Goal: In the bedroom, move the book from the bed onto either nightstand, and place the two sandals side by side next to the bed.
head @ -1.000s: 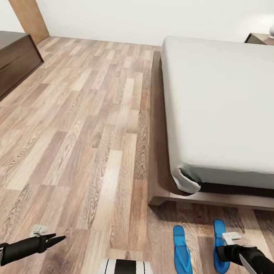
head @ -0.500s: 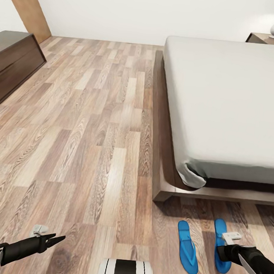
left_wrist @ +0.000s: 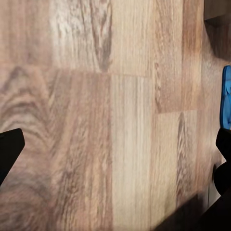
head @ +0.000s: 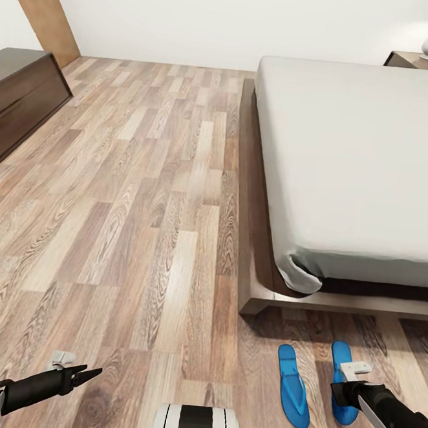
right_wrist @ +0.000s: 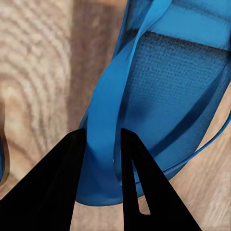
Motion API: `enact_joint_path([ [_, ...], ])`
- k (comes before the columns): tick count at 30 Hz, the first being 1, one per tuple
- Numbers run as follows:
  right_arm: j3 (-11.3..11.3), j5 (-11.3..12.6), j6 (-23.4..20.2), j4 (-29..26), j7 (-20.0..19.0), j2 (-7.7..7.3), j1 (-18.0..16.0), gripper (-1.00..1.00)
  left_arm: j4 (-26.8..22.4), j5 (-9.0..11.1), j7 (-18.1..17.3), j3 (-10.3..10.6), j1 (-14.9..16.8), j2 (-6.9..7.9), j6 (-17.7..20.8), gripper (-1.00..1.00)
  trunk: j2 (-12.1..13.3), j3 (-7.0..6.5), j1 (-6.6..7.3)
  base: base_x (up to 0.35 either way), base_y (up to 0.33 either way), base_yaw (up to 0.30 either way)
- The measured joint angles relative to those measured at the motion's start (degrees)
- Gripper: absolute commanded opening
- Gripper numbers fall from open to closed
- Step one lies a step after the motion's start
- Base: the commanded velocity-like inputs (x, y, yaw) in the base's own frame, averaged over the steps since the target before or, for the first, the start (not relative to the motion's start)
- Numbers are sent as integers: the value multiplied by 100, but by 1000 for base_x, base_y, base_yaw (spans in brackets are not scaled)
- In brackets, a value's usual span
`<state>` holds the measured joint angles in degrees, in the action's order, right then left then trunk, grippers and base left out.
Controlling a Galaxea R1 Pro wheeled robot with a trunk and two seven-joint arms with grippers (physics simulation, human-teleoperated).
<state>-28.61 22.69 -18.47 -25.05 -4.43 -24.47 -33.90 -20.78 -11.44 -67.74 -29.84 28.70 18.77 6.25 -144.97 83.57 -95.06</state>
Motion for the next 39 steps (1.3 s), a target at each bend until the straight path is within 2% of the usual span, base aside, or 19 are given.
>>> enact_joint_path([
  [16,0,0,0,1,1,0,0,-100,0,1,0,0,0,0,0,100,0,0,0,0,60,0],
  [39,-1,2,0,1,1,5,0,-100,0,-2,0,1,0,0,0,100,-31,509,-60,0,0,0],
])
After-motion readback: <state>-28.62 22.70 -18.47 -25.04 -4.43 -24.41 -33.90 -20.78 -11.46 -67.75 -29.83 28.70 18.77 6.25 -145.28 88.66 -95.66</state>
